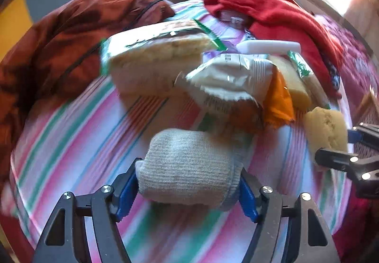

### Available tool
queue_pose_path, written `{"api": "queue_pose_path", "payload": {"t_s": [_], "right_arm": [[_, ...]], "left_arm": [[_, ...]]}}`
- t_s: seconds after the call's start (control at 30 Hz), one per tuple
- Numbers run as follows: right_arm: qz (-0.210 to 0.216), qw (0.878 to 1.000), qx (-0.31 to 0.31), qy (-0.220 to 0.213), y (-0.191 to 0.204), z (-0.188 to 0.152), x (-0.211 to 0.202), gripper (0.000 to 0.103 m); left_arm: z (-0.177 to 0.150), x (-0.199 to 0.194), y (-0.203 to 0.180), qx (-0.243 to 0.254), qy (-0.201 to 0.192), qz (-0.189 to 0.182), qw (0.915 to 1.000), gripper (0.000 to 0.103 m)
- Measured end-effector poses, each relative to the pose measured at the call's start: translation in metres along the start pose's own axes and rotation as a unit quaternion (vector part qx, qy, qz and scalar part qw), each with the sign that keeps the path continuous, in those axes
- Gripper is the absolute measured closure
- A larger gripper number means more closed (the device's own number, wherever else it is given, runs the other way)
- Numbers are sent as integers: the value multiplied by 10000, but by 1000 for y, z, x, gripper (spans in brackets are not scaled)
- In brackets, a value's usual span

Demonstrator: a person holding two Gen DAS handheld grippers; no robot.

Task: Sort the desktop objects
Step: 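Grasp the white rolled sock with the left tool while the right tool grasps a yellow sponge, then carry the white sock and sponge over the gold tray and open both tools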

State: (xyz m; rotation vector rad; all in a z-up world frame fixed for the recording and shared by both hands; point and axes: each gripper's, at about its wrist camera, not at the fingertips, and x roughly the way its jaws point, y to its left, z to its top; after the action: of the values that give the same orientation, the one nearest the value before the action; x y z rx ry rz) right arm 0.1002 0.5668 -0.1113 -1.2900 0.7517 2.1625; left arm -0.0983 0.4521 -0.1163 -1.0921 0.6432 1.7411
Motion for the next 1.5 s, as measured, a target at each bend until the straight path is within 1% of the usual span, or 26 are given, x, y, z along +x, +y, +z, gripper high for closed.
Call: {"api": "queue_pose_path", "payload": {"t_s": [0.07,0.2,0.3,0.37,0.57,0.67,0.73,0.83,0.97,1.1,1.2,1.27,1.3,1.37,1.4,1.5], "right_arm": [[39,9999,-145,-30,6,-2,-2,39],[254,9981,-570,3,22,-9,-3,39],[316,9945,-995,-66,37,-14,-5,39],[351,9917,-1227,-132,50,-16,-4,39],[576,9818,-1748,-474,70,-22,-14,39],[669,9767,-1949,-602,80,-28,-23,39],[718,9731,-2089,-655,90,-24,-17,39],[831,9672,-2287,-731,99,-28,-22,39],[939,9630,-2428,-702,111,-35,-26,39],[1147,9568,-2597,-625,132,-46,-32,39],[1361,9497,-2763,-562,157,-54,-37,39],[1544,9426,-2915,-522,178,-58,-41,39],[1604,9399,-2973,-504,187,-59,-43,39],[1760,9327,-3114,-462,208,-61,-45,39],[1837,9287,-3191,-438,219,-62,-46,39],[1953,9178,-3433,-411,252,-66,-47,39]], "left_arm": [[-8,-9,1,-274,-44,48,9996,29],[-29,-34,3,-743,-221,228,9967,29],[-47,-58,2,-961,-414,426,9936,29],[-53,-70,3,-1086,-532,517,9913,29],[-80,-113,10,-1561,-886,805,9805,29],[-91,-127,16,-1728,-994,880,9760,29],[-102,-137,19,-1838,-1065,977,9723,29],[-118,-150,26,-2003,-1140,1040,9675,29],[-140,-168,36,-2201,-1243,1163,9605,29],[-167,-186,53,-2485,-1326,1301,9506,29],[-190,-197,70,-2780,-1387,1387,9403,29],[-205,-204,82,-2979,-1412,1459,9327,29],[-214,-208,91,-3132,-1438,1495,9268,29],[-226,-213,102,-3301,-1441,1544,9200,29],[-233,-217,111,-3419,-1466,1577,9147,29],[-244,-225,126,-3617,-1531,1607,9055,29]]}}
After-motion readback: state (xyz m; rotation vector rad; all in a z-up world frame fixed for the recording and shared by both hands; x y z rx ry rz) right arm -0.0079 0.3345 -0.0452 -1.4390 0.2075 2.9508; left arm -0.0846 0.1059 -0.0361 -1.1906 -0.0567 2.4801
